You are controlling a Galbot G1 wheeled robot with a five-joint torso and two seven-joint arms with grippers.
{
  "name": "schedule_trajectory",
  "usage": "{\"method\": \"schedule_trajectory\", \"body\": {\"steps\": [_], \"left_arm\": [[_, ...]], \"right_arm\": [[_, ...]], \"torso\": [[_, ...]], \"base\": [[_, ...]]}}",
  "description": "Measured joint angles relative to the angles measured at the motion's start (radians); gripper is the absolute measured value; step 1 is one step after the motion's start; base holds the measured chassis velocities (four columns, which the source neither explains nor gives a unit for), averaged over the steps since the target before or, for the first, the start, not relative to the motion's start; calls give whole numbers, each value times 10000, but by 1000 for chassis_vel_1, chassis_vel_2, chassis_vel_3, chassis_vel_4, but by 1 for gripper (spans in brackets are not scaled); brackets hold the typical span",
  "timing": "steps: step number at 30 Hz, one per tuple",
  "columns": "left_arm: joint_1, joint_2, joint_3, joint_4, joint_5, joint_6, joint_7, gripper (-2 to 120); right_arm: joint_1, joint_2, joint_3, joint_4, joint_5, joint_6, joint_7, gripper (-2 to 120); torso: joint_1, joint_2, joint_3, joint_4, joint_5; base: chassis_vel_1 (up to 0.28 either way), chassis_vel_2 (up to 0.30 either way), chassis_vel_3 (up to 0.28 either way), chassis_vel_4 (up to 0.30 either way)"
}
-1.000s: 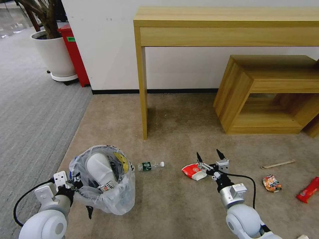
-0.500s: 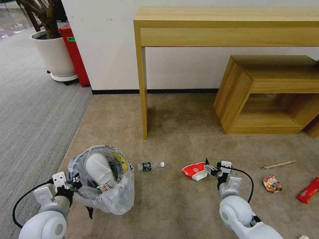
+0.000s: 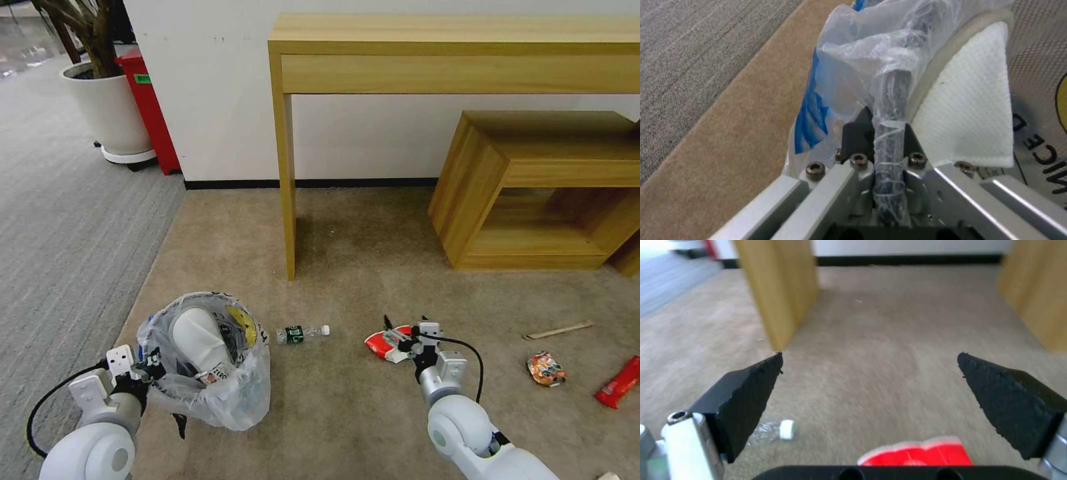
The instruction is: Pick up the trash bin and place the garbage on the floor into it.
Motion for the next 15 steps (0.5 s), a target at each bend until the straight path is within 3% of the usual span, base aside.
{"method": "schedule_trajectory", "body": {"steps": [15], "left_arm": [[-328, -145, 236, 367, 52, -30, 5, 1]], "right_arm": [[2621, -1544, -2073, -2909, -1539, 2222, -3182, 100]], "torso": [[0, 0, 1, -6, 0]], "base": [[0, 0, 0, 0]]}}
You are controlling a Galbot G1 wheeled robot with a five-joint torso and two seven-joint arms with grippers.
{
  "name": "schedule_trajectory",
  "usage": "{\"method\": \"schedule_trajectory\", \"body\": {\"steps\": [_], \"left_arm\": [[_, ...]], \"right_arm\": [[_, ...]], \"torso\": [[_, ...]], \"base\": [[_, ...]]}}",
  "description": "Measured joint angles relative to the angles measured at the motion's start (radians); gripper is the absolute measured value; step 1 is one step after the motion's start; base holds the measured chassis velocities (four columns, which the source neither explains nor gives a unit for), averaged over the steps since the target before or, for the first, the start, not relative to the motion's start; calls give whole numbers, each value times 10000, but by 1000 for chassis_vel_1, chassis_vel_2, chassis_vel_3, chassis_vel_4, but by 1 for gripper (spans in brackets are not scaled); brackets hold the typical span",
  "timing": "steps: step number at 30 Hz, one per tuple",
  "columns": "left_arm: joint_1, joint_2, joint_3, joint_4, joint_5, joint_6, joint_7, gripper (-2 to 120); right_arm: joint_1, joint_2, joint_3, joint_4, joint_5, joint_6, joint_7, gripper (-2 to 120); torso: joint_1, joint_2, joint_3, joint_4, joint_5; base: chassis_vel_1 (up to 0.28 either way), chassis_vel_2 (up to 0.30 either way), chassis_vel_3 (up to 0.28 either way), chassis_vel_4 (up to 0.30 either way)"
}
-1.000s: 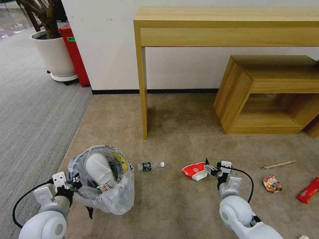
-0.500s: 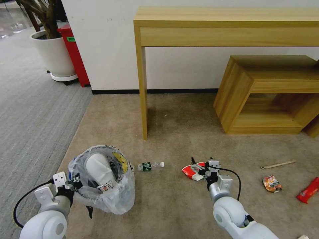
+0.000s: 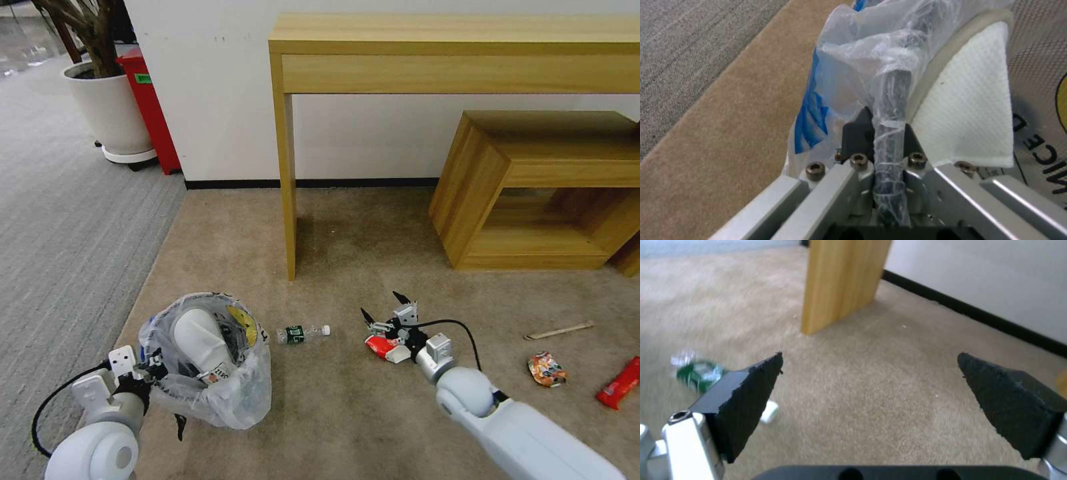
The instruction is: Pick up the trash bin and place the garbage on the floor into it.
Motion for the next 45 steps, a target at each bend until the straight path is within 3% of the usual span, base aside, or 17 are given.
{"method": "schedule_trajectory", "body": {"steps": [9, 11, 18, 36, 45], "left_arm": [[-59, -121, -28, 19, -1, -27, 16, 1], [-32, -157, -84, -33, -15, -47, 16, 1], [7, -156, -183, -125, -87, -110, 27, 1], [-111, -212, -188, -135, -201, -128, 31, 1], [-105, -348, -139, -206, -198, -143, 38, 1]], "right_arm": [[2215, 258, -1719, -1612, -583, 781, -1117, 100], [2745, 581, -2337, -2610, -1049, 1185, -1335, 100], [3417, 1238, -3263, -4244, -1451, 1645, -1632, 100], [3725, 2023, -3939, -5634, -1680, 1929, -1690, 100], [4122, 2781, -4516, -6401, -1754, 2180, -1804, 100]], "torso": [[0, 0, -1, 11, -1], [0, 0, 0, 7, 0], [1, 0, -1, 3, 1], [0, 0, -1, 3, -2], [0, 0, -1, 7, 0]], "base": [[0, 0, 0, 0], [0, 0, 0, 0], [0, 0, 0, 0], [0, 0, 0, 0], [0, 0, 0, 0]]}}
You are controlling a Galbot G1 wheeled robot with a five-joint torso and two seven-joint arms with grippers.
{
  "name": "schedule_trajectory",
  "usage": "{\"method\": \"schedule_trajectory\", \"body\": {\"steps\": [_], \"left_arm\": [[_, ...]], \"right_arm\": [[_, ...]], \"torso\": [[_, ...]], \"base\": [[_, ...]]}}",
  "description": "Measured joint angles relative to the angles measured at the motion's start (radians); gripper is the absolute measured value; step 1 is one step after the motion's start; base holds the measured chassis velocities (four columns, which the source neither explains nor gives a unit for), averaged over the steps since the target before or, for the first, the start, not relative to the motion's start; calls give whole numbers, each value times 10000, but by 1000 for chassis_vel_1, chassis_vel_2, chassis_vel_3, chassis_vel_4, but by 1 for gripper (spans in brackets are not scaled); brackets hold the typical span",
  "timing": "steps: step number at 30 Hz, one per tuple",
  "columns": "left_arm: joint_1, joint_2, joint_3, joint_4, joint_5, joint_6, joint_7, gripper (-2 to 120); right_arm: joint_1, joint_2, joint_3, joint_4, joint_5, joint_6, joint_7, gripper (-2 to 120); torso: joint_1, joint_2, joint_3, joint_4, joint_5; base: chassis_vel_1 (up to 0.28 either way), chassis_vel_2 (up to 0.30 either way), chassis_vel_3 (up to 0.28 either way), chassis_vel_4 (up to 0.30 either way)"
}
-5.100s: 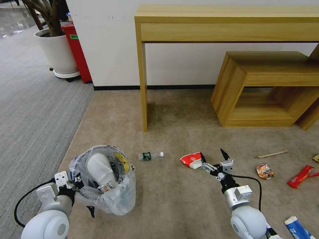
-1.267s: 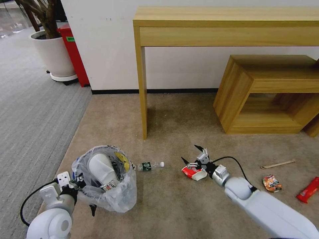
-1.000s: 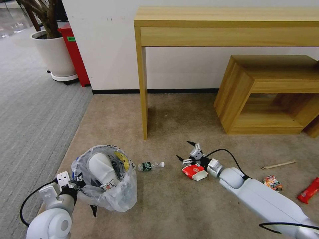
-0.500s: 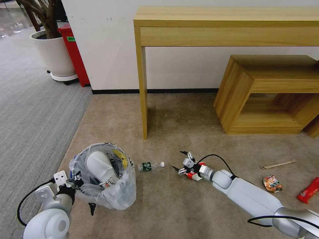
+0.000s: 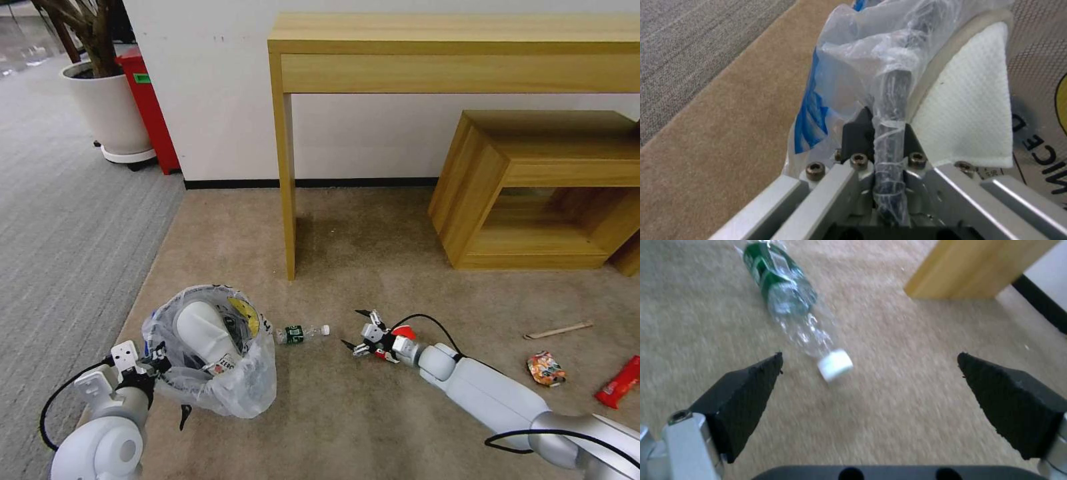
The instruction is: Pick up the trash bin and place the garbage on the floor into it.
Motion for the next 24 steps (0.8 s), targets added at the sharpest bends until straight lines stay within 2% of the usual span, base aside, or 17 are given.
{"method": "schedule_trajectory", "body": {"steps": [14, 17, 19, 24], "left_arm": [[49, 103, -59, -58, -50, -31, 10, 1], [76, 105, -69, -86, -53, -58, 11, 1], [126, 93, -80, -133, -56, -93, 14, 1], [207, 77, -104, -160, -48, -169, 59, 1]], "right_arm": [[343, 850, -578, -770, -63, 302, -290, 100], [466, 1136, -704, -1130, -87, 389, -360, 100], [615, 1506, -723, -1591, -249, 556, -441, 100], [729, 1795, -721, -2040, -386, 656, -485, 100]], "torso": [[1, 0, 0, -2, -2], [0, 0, 0, -6, -3], [0, 0, 0, 2, 0], [0, 0, 0, -3, -3]], "base": [[0, 0, 0, 0], [0, 0, 0, 0], [0, 0, 0, 0], [0, 0, 0, 0]]}}
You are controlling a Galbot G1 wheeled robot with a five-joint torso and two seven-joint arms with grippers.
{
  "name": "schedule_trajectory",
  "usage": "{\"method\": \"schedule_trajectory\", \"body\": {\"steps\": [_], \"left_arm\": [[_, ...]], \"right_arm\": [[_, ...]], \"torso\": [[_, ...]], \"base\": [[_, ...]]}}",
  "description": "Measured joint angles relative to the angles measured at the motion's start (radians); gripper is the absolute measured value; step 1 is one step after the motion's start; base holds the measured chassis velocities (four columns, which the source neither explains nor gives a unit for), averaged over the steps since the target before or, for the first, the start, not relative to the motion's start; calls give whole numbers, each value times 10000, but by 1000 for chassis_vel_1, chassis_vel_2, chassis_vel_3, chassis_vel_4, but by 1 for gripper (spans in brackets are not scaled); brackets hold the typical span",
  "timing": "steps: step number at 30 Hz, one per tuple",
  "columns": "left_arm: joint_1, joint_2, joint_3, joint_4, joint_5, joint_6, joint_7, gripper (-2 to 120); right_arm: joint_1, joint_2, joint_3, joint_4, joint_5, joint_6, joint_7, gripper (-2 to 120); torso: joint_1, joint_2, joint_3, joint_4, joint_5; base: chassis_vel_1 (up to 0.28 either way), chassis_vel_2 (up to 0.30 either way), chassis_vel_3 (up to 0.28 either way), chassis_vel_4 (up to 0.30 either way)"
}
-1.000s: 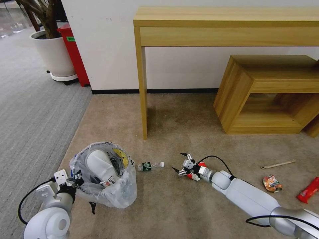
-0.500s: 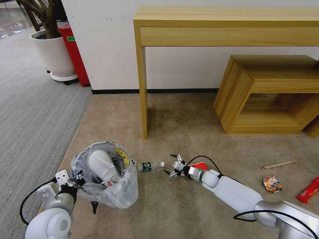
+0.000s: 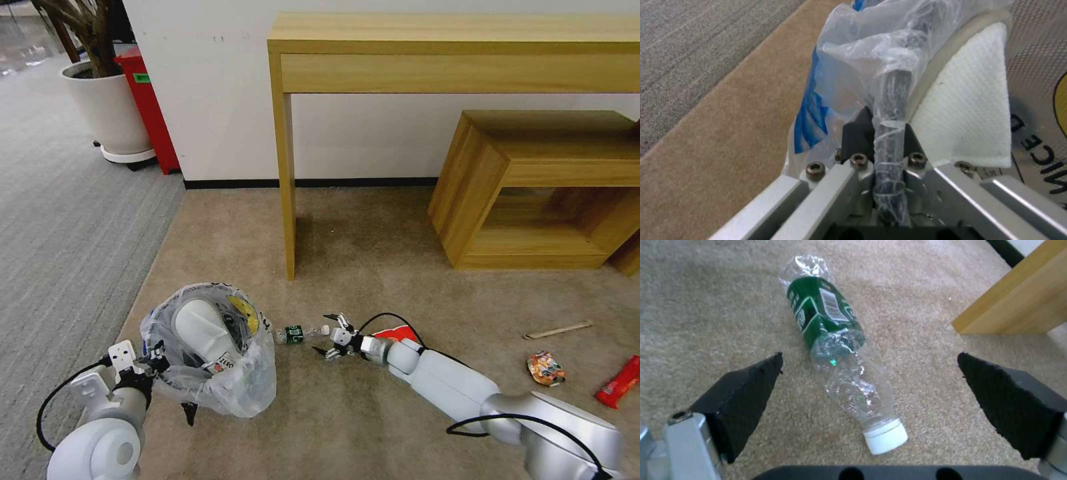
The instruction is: Pick up the trash bin and place the garbage on the floor into it.
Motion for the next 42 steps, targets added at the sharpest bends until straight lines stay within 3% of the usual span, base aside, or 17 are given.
{"method": "schedule_trajectory", "body": {"steps": [13, 42], "left_arm": [[2, 61, 26, -3, -10, -105, 37, 1], [111, -79, 61, -24, 49, -422, 182, 1]], "right_arm": [[226, 659, 108, -1249, -388, 223, -88, 100], [27, 1092, -432, -1643, -83, -680, 360, 98]], "torso": [[0, 0, 0, 1, 1], [0, 0, 0, 0, 2]], "base": [[0, 0, 0, 0], [0, 0, 0, 0]]}}
